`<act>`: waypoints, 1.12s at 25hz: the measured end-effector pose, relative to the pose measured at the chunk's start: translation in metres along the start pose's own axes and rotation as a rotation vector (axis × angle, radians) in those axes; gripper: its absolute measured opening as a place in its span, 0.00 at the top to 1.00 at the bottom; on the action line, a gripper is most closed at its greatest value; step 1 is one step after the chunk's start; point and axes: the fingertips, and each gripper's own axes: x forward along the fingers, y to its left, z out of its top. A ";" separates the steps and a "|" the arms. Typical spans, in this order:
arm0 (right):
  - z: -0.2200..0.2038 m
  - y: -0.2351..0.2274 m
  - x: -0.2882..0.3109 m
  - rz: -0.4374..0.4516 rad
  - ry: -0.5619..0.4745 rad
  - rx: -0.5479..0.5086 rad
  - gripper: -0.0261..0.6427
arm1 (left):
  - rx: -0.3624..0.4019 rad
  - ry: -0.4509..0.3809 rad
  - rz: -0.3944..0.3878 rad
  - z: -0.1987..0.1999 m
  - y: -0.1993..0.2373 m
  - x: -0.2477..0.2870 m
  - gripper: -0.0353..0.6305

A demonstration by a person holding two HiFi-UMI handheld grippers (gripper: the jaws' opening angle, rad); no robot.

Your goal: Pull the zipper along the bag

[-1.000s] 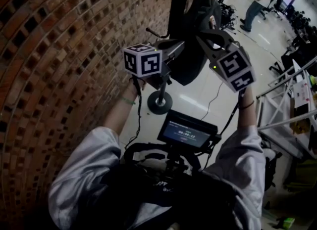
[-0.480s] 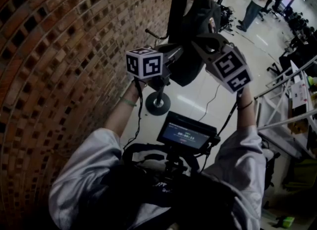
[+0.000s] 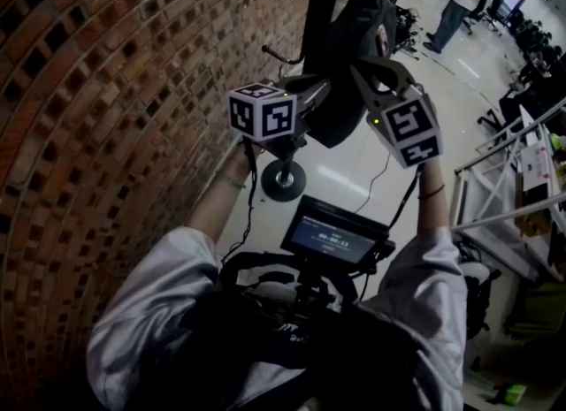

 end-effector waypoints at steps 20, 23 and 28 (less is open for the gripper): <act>-0.074 0.120 -0.052 -0.144 -0.120 0.722 0.94 | 0.079 0.040 0.201 -0.071 0.000 -0.096 0.94; -0.073 0.137 -0.058 -0.158 -0.106 0.739 0.94 | 0.081 0.059 0.196 -0.081 -0.006 -0.109 0.94; -0.069 0.147 -0.070 -0.174 -0.086 0.740 0.94 | 0.069 0.069 0.201 -0.085 -0.012 -0.118 0.94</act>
